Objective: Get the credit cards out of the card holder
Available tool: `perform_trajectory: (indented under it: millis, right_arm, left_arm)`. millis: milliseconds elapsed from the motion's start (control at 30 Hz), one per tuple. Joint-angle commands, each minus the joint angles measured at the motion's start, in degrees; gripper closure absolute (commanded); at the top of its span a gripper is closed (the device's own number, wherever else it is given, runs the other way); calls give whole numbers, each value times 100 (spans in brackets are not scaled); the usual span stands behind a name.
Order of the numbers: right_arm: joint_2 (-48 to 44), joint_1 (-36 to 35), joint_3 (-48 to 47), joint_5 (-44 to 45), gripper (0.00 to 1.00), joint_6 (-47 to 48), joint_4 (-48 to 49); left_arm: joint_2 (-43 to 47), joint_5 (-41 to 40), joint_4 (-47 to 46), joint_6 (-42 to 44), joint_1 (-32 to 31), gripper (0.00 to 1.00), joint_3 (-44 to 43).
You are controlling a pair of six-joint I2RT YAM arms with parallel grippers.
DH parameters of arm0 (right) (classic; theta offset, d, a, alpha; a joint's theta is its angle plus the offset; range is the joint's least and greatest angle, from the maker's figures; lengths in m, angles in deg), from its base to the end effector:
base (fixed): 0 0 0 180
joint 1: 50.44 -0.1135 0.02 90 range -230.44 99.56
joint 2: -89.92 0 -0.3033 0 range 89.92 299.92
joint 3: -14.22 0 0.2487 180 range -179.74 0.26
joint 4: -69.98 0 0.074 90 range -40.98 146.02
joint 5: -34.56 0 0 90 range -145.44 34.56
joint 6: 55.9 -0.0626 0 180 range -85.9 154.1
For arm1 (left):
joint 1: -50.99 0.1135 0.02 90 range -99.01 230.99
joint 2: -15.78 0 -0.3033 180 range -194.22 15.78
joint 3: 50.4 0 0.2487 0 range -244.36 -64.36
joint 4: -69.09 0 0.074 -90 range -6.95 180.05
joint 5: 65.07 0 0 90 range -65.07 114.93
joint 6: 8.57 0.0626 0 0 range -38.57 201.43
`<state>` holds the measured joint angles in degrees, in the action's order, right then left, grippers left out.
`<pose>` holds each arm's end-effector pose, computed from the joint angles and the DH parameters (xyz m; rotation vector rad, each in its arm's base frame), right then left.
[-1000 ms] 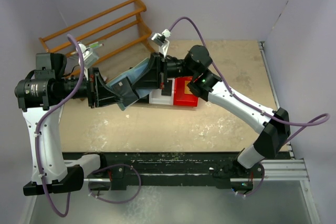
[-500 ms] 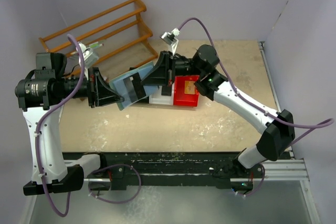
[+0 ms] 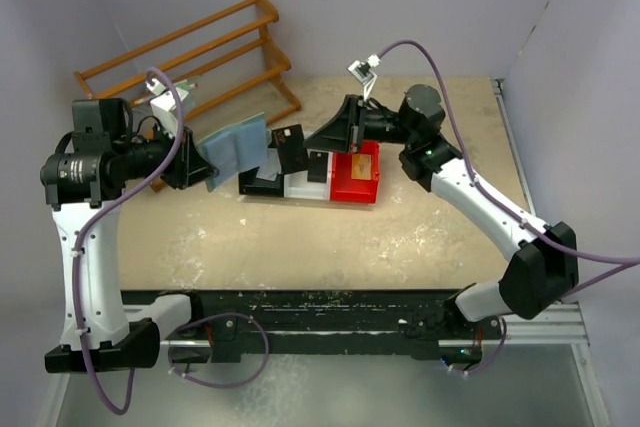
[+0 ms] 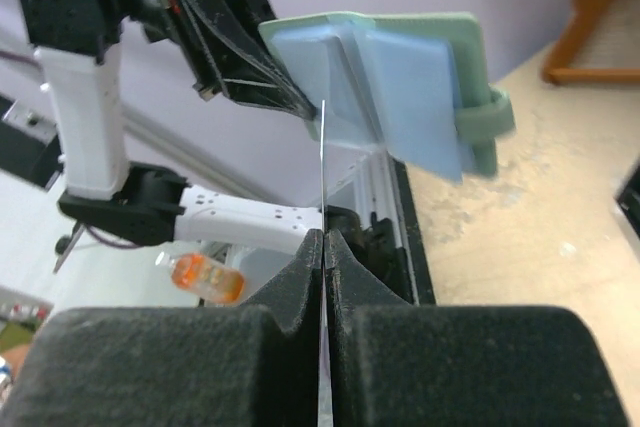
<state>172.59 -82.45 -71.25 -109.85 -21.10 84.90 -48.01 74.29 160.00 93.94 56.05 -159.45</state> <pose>0.2570 0.2207 0.4601 -0.6689 1.5349 1.8026 0.1450 -0.0349 0.4802 0.5366 2.1002 -0.8350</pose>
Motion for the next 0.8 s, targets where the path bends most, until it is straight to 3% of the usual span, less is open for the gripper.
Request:
perform_trajectory:
  millis: [0, 100, 200, 367, 533, 767]
  right_arm:
    - [-175, 298, 308, 245, 100, 286, -389]
    - [-72, 408, 423, 439, 100, 507, -712]
    - [125, 416, 245, 1150, 100, 1281, -1796]
    - [846, 416, -167, 2593, 100, 1941, -2878]
    - [1685, 385, -526, 3681, 100, 1753, -2799]
    - [2653, 186, -1109, 4536, 100, 1695, -2923]
  left_arm:
    - [-17, -1418, -618, -233, -23, 100, 173]
    - [27, -1811, -760, -216, -23, 100, 289]
    - [103, -2000, -809, -79, -23, 100, 341]
    - [184, -1262, -644, 72, -22, 100, 333]
    - [195, -671, -512, 127, -21, 100, 287]
    - [113, -266, -288, 208, -23, 100, 78]
